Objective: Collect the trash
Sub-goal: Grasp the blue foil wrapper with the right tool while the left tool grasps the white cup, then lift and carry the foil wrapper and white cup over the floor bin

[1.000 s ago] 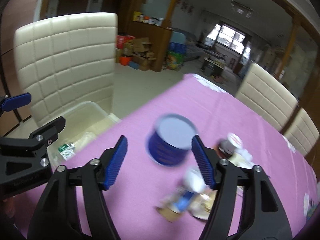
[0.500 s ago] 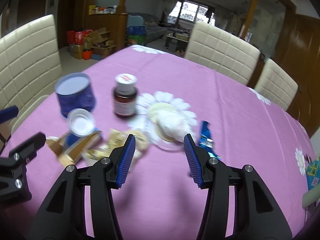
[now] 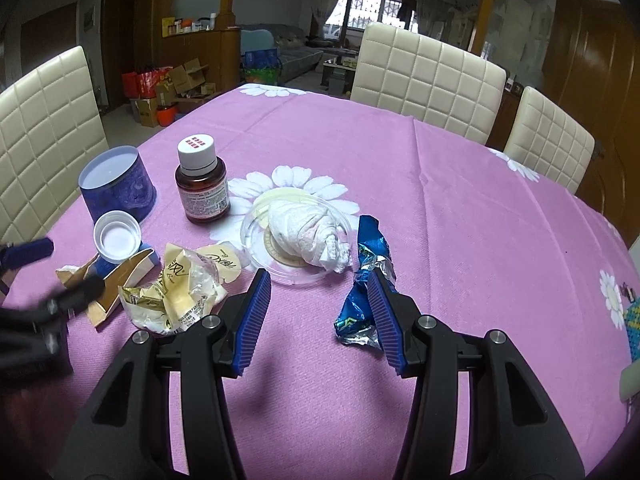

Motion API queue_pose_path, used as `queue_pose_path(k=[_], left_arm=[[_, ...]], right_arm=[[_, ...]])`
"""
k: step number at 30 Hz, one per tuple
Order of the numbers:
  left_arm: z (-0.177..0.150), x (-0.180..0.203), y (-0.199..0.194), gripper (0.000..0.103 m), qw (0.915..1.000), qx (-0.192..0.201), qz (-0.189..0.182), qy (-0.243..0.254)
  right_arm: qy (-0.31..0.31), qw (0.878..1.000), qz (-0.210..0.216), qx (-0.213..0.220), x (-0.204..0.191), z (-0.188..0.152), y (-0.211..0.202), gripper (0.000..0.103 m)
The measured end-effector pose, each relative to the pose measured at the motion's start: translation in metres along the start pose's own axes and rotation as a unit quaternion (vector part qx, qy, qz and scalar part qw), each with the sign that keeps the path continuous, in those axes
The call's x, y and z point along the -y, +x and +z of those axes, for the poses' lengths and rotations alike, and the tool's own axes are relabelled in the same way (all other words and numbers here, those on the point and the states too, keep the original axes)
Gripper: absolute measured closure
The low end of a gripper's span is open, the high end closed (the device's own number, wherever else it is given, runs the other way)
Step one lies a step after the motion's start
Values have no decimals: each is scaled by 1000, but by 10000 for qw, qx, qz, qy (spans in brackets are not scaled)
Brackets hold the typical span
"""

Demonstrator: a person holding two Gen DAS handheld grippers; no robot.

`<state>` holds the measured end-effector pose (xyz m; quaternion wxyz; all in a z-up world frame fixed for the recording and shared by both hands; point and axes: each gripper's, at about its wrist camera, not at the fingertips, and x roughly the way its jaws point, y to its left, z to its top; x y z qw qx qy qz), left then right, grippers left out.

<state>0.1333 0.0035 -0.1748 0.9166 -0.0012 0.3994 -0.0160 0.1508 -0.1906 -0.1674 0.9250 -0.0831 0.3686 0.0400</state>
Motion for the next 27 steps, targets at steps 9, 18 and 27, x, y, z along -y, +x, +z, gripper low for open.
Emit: queue_pose_path(k=[9,18,27], left_arm=[[27,-1,17,20,9998,77,-63,-182],[29,7,29,48,9998,86,64,160],[24,11,33,89,9996,39,1,296]], right_arm=[[-12,10000,-88,-36,1,4,8,51],[304,9987,-329,-235,21,1,24,51],[505,9968,-364,-496,30,-3,40,51]])
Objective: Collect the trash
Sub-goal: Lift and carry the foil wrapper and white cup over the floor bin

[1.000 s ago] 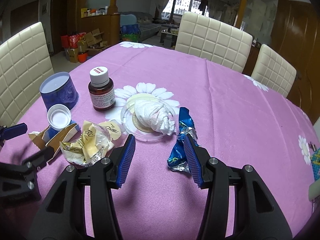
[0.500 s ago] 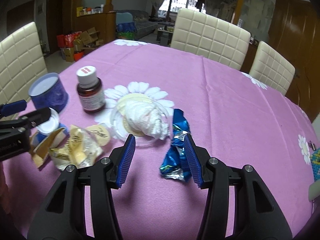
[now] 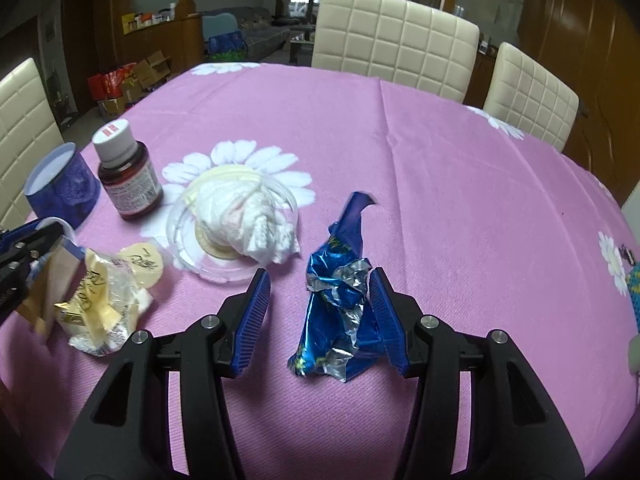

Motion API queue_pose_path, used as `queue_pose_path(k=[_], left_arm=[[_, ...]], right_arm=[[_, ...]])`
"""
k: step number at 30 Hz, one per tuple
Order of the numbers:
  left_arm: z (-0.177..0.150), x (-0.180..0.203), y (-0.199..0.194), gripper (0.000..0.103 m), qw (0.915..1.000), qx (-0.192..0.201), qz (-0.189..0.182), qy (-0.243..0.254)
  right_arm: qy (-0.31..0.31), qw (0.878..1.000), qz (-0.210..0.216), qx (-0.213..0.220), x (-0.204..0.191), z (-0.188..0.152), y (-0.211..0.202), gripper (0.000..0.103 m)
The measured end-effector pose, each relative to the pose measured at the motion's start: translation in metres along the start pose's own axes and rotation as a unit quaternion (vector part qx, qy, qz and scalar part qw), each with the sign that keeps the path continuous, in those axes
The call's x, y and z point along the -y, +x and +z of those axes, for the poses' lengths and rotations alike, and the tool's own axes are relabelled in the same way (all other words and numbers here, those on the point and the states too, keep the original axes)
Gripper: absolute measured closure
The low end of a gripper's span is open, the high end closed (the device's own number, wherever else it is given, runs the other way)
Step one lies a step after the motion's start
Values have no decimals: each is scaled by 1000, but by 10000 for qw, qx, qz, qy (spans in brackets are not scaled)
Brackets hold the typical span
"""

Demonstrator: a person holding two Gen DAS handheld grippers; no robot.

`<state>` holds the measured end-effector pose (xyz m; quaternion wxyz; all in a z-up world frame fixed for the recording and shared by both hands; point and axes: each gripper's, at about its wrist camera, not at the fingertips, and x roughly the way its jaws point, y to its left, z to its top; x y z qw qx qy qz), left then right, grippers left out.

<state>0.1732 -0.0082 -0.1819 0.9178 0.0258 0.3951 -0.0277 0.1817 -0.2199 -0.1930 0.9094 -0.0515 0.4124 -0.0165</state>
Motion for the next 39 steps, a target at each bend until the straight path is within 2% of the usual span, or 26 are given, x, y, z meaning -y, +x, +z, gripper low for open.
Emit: queue_pose_path(k=[2,7,14,23,28,33,39], left_arm=[[-1,1,-2,89,10000,35,17,48],[-4,5,-13,91,9995,201,127,196],[-5,8,-39,91,9975,566,216,352],[-10,-11,-65,91,9967,763,178,217],[-15,-28,-76,91,9962,814,292,135],[-20,-44,-86,91,9950,897,441,77],[-27,-63,-89,91,9941,922,577,-30]], right_arm=[[15,9999,74,-71,0,-1,2,70],[86,9999,129,-26,3,-4,-2,76],[48,9992,227,328,1,-7,-26,77],[-418,9966,399,586,-37,-5,-55,77],[-692,9924,649,781,-65,-2,-72,77],[-846,9853,1173,905,-87,0,-86,76],[-1043,9815,1319,914,-109,3,-92,76]])
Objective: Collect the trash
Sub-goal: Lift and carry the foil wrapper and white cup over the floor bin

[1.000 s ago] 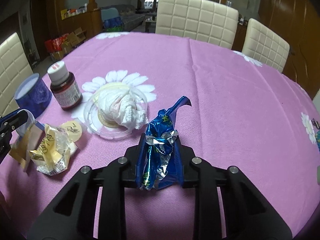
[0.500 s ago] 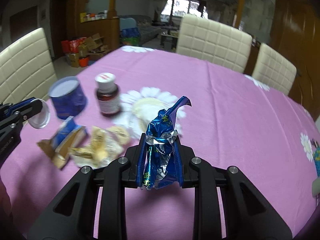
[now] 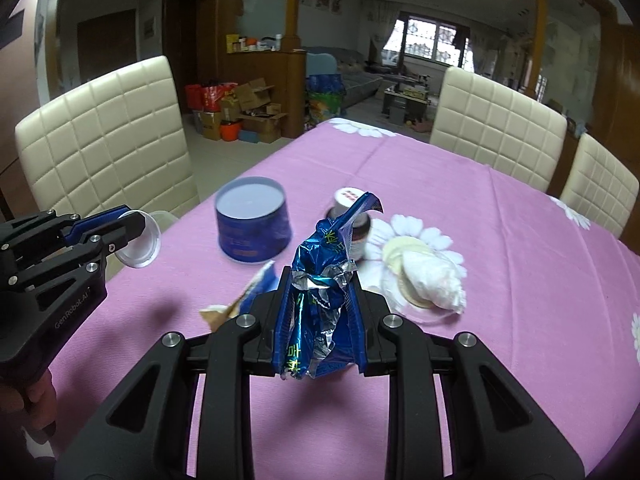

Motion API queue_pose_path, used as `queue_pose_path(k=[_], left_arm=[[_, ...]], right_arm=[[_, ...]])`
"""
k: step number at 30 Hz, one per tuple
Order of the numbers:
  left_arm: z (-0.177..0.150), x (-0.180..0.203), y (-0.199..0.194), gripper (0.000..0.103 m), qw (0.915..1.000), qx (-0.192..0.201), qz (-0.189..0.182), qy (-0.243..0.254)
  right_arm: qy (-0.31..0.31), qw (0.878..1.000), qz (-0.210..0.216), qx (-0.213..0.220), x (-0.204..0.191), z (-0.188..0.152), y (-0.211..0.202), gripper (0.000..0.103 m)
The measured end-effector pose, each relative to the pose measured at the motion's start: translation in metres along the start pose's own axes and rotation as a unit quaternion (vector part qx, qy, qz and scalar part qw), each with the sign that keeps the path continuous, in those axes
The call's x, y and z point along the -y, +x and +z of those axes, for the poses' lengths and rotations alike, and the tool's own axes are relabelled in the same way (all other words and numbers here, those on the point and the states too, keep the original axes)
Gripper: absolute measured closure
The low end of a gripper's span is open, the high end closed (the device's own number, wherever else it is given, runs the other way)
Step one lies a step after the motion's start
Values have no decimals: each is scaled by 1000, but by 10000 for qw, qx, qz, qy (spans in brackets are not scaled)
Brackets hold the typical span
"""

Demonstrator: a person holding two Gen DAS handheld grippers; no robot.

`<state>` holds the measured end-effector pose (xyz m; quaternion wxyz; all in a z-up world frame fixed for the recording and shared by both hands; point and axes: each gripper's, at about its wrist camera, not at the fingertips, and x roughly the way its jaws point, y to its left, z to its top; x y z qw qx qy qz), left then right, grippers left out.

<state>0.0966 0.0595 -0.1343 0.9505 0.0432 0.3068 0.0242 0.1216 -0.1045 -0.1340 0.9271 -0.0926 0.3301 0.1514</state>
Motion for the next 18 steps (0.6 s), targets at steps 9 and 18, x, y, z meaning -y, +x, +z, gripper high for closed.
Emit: queue_pose_path(k=[9,18], left_arm=[[-9,-34,1,91,9994,1,322,-140],[-18,-70,1,91,9977,-41,580,-351]], right_arm=[[-559,9983,164,31,-53,13,9,76],[-1080,9931,444,80,-107,25,21,76]])
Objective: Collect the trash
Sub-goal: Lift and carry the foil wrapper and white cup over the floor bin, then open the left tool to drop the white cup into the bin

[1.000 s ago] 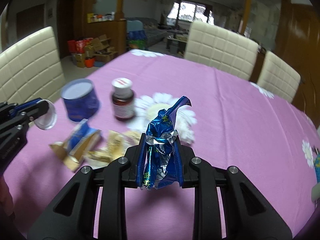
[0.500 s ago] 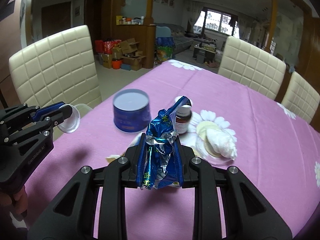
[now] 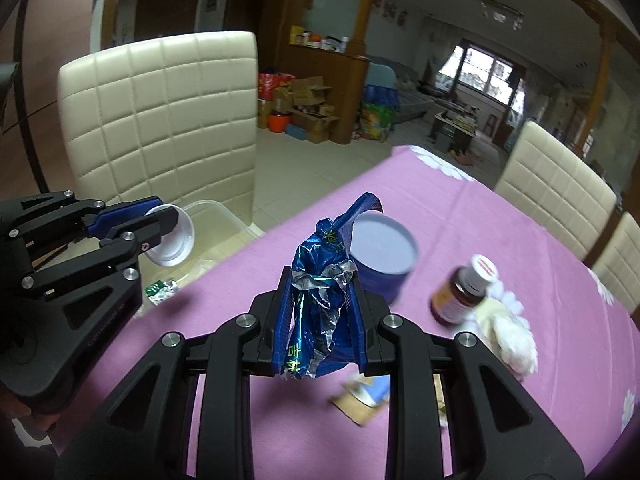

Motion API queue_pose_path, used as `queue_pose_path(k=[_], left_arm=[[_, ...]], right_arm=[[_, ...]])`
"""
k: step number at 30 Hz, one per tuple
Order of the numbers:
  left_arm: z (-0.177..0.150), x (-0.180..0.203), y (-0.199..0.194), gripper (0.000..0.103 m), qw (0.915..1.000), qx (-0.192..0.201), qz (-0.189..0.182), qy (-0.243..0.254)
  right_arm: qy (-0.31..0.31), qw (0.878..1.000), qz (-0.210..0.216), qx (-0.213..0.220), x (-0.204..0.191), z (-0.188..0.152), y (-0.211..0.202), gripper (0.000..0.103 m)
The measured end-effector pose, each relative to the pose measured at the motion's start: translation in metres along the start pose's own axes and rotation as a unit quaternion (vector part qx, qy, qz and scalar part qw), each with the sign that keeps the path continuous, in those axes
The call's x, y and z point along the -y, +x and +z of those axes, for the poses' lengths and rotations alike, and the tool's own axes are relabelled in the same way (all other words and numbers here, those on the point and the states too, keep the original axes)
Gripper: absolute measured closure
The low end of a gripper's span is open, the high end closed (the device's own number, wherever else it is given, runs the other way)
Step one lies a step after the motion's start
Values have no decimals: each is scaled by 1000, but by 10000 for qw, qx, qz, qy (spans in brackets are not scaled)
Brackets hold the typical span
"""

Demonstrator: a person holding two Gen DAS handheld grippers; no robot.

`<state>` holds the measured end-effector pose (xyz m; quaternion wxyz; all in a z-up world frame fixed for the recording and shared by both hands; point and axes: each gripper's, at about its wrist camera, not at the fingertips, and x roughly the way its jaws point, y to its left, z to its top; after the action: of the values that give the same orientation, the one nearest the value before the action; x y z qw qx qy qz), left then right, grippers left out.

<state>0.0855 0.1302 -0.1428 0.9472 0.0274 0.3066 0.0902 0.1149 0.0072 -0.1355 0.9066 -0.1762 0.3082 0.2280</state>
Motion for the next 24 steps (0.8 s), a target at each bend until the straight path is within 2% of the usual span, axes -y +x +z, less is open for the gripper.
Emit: queue_pose_path(k=[24], left_arm=[[-2,-68,25,91,9973,-78,569,-462]], right_arm=[[-541,9980,286,161,-64,43,32,76]])
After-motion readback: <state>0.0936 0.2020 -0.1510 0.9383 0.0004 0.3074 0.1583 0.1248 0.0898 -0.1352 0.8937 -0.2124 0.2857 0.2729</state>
